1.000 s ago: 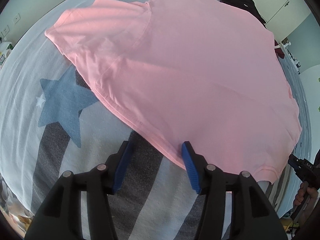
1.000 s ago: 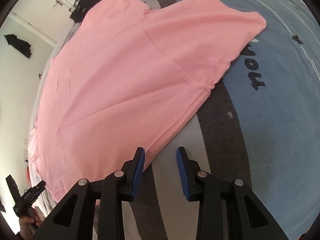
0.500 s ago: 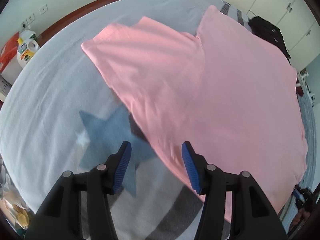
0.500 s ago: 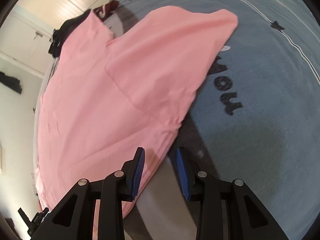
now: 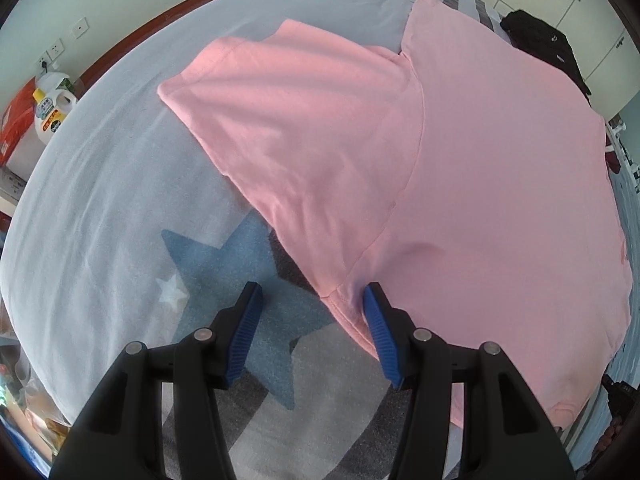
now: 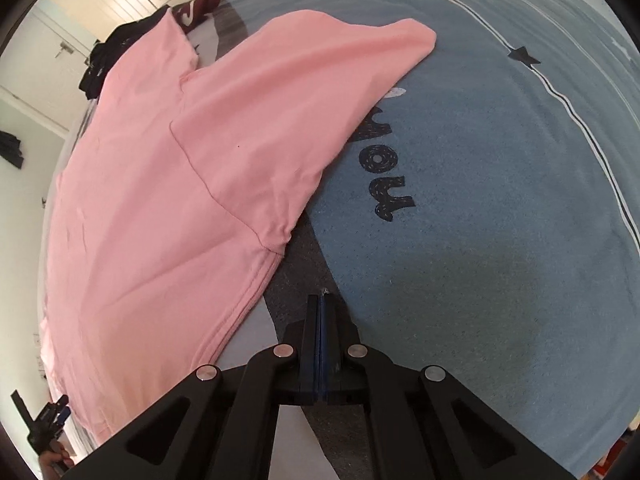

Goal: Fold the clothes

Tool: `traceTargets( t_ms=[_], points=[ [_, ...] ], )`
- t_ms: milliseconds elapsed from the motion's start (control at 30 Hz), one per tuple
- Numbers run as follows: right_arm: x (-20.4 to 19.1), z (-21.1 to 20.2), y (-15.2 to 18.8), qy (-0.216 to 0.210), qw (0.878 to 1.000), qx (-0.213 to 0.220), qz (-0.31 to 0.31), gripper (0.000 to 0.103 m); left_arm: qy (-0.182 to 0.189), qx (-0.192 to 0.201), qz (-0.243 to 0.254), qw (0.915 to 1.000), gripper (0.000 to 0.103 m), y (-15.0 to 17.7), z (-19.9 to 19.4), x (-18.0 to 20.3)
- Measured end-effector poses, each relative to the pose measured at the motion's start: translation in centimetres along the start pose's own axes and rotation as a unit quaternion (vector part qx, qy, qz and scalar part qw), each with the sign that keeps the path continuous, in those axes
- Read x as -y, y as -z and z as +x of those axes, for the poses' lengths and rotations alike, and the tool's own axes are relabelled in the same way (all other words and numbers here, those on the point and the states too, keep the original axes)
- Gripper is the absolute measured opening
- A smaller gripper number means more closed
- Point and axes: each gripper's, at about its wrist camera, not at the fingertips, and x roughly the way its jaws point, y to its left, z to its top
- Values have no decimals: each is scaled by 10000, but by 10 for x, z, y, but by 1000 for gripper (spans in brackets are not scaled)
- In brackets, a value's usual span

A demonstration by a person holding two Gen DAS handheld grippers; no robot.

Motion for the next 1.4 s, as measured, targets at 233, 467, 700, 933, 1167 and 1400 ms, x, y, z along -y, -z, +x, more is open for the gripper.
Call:
traceTargets(
  t_ms=[233, 467, 700, 933, 1167, 1400],
  points=[
    [-4, -6, -41, 54, 9983, 525, 237, 47, -64, 335, 312, 9989, 50, 3, -31, 17],
    [46, 13, -129, 629, 9944, 834, 175, 47, -80, 406, 573, 9975, 50, -6, -37, 41],
    [83, 25, -175, 759, 9933, 848, 219, 56, -89, 378, 668, 9970, 50, -15, -28, 62],
    [88, 7, -165, 538, 9957, 744, -98, 8, -46, 351, 668, 9971, 50, -14, -21, 70],
    [55, -48, -155, 590, 9912, 1151, -278, 4, 107, 395, 532, 9977, 50, -16, -23, 61],
    [-107, -119, -121, 165, 9708, 1741, -1641, 4, 471, 484, 457, 9967, 50, -30, -40, 28]
  ],
)
